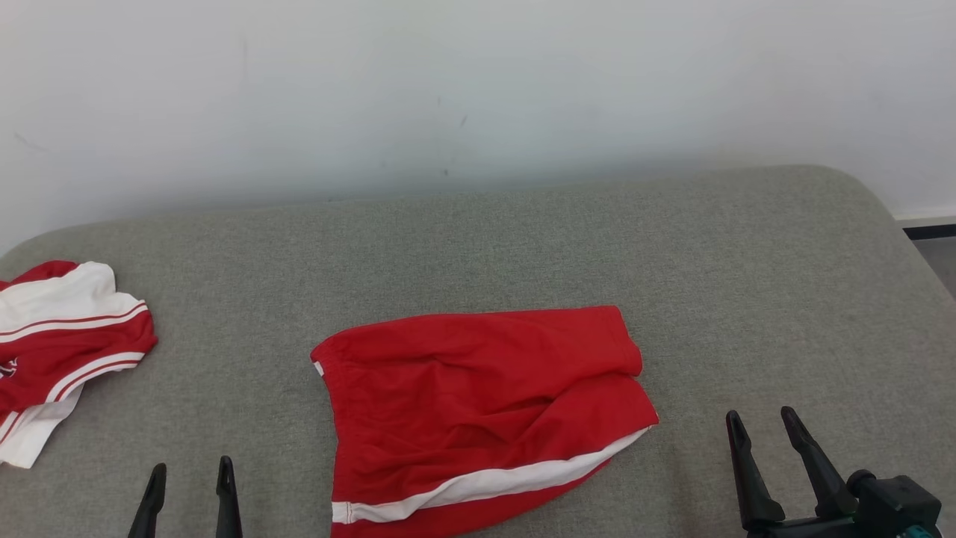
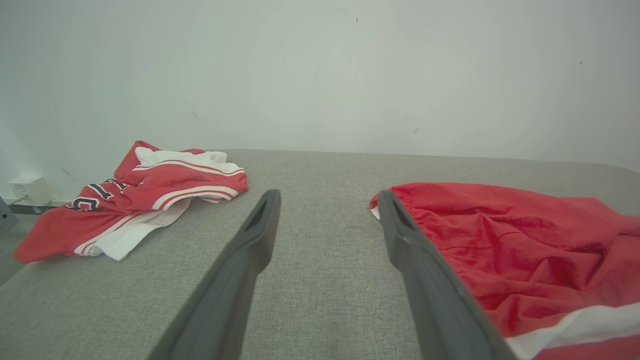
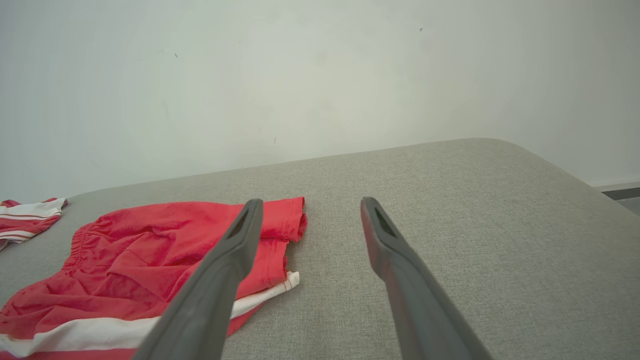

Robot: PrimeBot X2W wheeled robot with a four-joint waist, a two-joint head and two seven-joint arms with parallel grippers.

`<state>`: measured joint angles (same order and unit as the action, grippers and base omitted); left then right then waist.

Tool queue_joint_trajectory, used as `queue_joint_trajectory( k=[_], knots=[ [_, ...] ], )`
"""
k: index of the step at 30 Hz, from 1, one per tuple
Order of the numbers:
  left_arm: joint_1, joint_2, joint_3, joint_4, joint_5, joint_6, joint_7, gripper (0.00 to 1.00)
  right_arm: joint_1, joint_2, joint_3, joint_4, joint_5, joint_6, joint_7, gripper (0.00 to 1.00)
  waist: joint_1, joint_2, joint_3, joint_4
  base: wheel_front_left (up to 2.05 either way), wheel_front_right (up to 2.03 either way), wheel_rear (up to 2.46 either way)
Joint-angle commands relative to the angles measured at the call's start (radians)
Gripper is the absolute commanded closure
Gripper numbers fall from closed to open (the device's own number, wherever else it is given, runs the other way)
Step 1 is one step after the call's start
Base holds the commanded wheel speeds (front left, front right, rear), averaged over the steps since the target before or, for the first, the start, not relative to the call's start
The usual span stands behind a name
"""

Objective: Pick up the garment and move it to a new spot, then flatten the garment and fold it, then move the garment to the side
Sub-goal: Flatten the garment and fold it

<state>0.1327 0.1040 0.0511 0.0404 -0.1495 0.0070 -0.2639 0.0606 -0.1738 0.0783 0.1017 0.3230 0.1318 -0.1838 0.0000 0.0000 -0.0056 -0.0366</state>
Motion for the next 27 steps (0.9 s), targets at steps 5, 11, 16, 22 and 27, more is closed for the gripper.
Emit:
queue_joint_trajectory(
  k=[5, 11, 16, 22, 27],
  knots=[
    [-0.003, -0.006, 0.009, 0.002, 0.016, -0.012, -0.001, 0.00, 0.004, 0.002, 0.008, 0.001, -0.005, -0.002, -0.002, 0.00, 0.0000, 0.0000, 0.003, -0.001, 0.00, 0.00, 0.00],
    [-0.008, -0.011, 0.010, -0.003, 0.021, -0.015, -0.001, 0.00, 0.003, -0.002, 0.011, 0.009, 0.004, -0.002, 0.001, 0.00, 0.0000, 0.0000, 0.006, 0.001, 0.00, 0.00, 0.00],
    [-0.019, -0.015, 0.005, -0.005, 0.023, -0.019, -0.001, 0.00, -0.028, -0.023, 0.036, 0.023, 0.008, -0.002, 0.009, 0.00, 0.0000, 0.0000, 0.011, 0.012, 0.00, 0.00, 0.00],
    [-0.040, -0.020, -0.005, -0.005, 0.029, -0.023, -0.001, 0.00, -0.121, -0.076, 0.086, 0.089, 0.027, -0.002, 0.050, 0.00, 0.0000, 0.0000, 0.030, 0.042, 0.00, 0.00, 0.00],
    [-0.064, -0.027, -0.021, 0.002, 0.033, -0.031, -0.001, 0.00, -0.218, -0.116, 0.136, 0.201, 0.052, -0.002, 0.112, 0.00, 0.0000, 0.0000, 0.056, 0.080, 0.00, 0.00, 0.00]
  ],
)
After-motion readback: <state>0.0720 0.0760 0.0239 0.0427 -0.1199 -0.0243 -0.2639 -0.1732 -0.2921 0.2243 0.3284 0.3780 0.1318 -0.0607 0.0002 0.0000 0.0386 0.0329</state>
